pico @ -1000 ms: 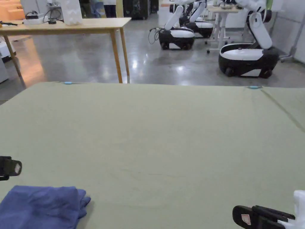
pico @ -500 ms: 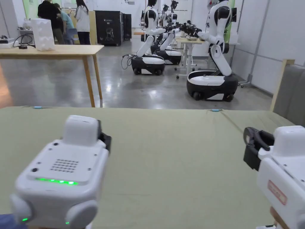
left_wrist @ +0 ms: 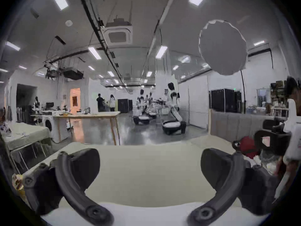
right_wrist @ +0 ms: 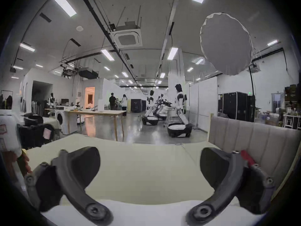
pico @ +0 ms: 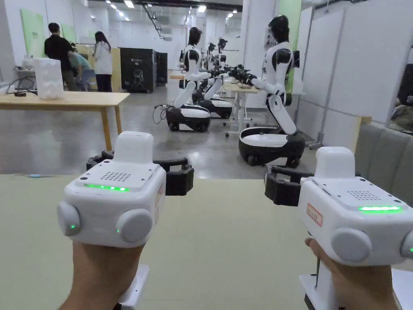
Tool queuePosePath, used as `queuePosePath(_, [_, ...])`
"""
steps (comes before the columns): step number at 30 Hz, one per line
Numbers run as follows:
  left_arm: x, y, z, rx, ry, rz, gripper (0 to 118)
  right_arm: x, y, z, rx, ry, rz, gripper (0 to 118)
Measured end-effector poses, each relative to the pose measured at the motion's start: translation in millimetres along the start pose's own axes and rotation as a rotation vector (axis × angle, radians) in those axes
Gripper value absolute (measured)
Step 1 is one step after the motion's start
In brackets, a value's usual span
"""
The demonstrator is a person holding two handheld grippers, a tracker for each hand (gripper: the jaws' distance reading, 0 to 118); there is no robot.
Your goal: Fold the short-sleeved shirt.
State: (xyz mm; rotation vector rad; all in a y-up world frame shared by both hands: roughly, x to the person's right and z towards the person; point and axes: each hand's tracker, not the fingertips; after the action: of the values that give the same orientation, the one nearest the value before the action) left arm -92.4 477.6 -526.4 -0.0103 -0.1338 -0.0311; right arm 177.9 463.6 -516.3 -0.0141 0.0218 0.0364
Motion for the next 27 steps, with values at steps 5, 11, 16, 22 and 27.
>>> queuePosePath(5, [-0.6,23.7,-1.5,0.076,0.047,-0.066,118,3.3,34.7,-19.4,0.031,0.012,0.000,118])
queuePosePath(11, [-19.7,18.3,-5.5,0.069,0.063,-0.031,118,14.8,47.6,-25.9,-0.031,-0.157,-0.116,118])
queuePosePath(16, [-25.2,17.3,-11.5,0.055,0.071,0.008,118,20.4,51.7,-16.8,0.026,-0.107,-0.102,118])
queuePosePath(22, [-26.2,20.5,-13.8,0.071,0.082,0.040,118,-1.9,51.1,-5.7,0.057,-0.067,0.022,118])
queuePosePath(27, [-28.2,22.3,-14.7,0.072,0.090,0.044,118,-6.7,51.6,-7.4,0.062,-0.009,-0.005,118])
